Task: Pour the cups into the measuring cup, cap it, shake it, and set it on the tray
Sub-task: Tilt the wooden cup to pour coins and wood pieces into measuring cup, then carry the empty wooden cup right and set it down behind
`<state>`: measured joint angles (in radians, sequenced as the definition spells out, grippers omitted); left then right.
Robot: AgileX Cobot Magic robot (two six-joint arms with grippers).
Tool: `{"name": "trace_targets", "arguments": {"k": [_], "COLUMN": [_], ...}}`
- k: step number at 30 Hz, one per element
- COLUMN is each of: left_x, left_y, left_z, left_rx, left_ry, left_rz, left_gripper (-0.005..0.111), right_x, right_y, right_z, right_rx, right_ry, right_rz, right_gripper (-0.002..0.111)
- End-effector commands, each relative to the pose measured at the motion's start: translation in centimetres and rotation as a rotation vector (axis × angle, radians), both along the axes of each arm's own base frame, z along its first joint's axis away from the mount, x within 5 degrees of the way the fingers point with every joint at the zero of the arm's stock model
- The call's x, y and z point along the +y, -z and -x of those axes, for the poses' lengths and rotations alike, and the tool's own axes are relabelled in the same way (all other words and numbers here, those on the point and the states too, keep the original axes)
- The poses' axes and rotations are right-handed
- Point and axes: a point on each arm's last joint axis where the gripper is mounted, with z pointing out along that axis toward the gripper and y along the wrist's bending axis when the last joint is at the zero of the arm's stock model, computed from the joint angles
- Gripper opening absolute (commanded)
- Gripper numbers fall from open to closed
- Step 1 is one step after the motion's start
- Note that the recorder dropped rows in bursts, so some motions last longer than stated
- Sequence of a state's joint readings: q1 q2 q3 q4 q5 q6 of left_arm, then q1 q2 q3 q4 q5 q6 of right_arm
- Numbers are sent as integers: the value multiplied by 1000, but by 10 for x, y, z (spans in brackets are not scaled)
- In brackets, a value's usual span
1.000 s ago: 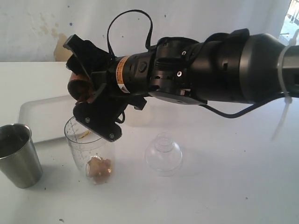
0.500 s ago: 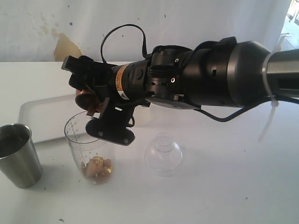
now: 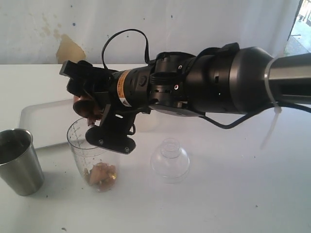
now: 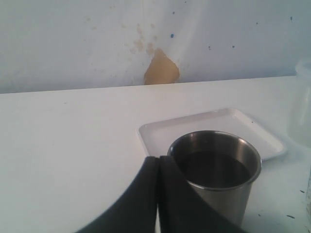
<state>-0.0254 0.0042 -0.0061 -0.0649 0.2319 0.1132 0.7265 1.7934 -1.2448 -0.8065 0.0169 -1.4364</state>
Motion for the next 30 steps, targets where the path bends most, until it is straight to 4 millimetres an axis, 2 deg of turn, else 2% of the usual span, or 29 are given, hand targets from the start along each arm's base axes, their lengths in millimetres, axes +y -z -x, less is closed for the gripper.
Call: {"name": "trace_targets", "arguments": {"k": [1, 9, 24, 26, 28, 29, 30], "left_x": [0, 0, 0, 0, 0, 0, 0], "left_y": [2, 2, 2, 2, 2, 2, 2], "left_z": [0, 0, 0, 0, 0, 0, 0], "left_rx": [4, 4, 4, 4, 4, 4, 4], "left_ry": [-3, -3, -3, -3, -3, -3, -3], "left_rz": [7, 7, 7, 7, 7, 7, 7], "left_gripper": [0, 0, 0, 0, 0, 0, 0], "right_x": [4, 4, 5, 5, 4, 4, 3], "right_y": [-5, -5, -6, -6, -8, -11, -13], "right_z": [1, 1, 1, 1, 1, 2, 3], "right_rx": [-18, -117, -114, -61, 83, 198, 243], "right_ry": [-23, -100, -100, -61, 46, 130, 164], "right_rz": [-25, 74, 63, 4, -164, -304, -360], "right_gripper": [0, 0, 0, 0, 0, 0, 0]}}
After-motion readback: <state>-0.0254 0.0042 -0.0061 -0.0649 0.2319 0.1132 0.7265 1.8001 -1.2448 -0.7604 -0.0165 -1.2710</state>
